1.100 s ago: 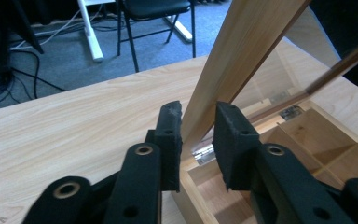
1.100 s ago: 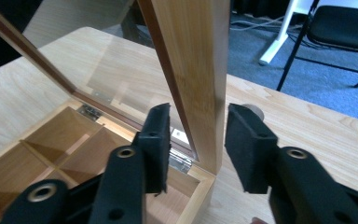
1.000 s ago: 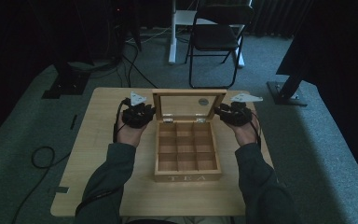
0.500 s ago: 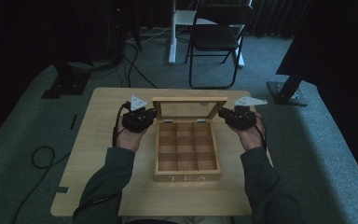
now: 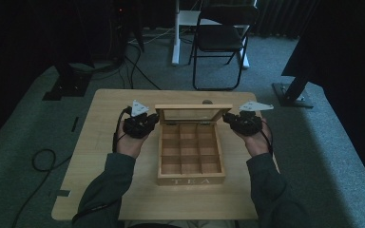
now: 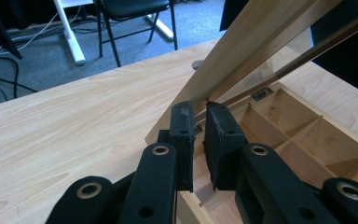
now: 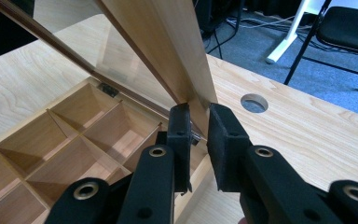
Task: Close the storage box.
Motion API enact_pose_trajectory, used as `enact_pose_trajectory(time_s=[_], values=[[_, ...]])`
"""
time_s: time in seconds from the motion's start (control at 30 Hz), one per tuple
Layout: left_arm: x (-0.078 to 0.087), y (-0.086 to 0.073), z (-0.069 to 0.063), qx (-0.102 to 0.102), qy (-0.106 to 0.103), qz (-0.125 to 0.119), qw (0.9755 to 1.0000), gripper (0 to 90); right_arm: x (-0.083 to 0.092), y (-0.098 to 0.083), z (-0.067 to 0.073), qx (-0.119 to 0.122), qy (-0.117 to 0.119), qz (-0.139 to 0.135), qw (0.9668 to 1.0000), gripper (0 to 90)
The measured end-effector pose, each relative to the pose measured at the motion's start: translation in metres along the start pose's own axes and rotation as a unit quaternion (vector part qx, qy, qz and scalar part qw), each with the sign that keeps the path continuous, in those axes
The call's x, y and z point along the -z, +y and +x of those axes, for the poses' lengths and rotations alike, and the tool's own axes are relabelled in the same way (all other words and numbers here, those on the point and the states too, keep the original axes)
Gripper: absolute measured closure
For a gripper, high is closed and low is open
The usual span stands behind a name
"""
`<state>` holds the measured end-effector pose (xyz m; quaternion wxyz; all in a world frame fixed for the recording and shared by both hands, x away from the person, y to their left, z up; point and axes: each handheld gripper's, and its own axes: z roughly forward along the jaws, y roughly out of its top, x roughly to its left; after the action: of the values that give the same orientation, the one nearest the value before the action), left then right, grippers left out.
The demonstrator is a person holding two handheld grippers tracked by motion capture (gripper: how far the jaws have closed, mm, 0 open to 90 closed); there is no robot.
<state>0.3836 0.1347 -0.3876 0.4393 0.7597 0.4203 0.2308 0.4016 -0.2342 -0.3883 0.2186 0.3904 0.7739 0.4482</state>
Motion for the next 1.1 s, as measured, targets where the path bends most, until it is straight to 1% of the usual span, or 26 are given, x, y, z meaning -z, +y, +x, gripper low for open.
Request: enact_pose_trajectory(time_s=[0.17,0.4,0.5,0.67,0.83,0.93,1.1], values=[[0.002,-0.002,-0.001,0.001,-0.004,0.001,1.0,81.8,0.002,-0.002,0.001,0.001,0.003,0.0,1.0,79.2],[0.003,-0.007,-0.001,0.009,-0.011,-0.002,0.9999,81.7,0.004,-0.006,0.001,0.0,0.01,-0.001,0.9999,79.3],[0.004,-0.008,-0.001,0.013,-0.014,-0.001,0.9998,81.6,0.005,-0.007,0.002,-0.003,0.012,-0.001,0.9999,79.2],[0.005,-0.01,-0.004,0.01,-0.012,-0.003,0.9999,81.3,0.007,-0.009,0.002,-0.009,0.019,-0.002,0.9998,79.0],[0.006,-0.012,-0.004,0.009,-0.015,-0.002,0.9999,80.9,0.008,-0.012,0.002,-0.012,0.024,-0.002,0.9996,79.2],[0.007,-0.013,-0.005,0.012,-0.019,-0.003,0.9997,79.4,0.009,-0.013,0.002,-0.013,0.026,-0.002,0.9996,79.2],[0.008,-0.015,-0.007,0.014,-0.019,-0.006,0.9997,78.3,0.01,-0.016,0.002,-0.025,0.035,-0.004,0.9991,79.2]])
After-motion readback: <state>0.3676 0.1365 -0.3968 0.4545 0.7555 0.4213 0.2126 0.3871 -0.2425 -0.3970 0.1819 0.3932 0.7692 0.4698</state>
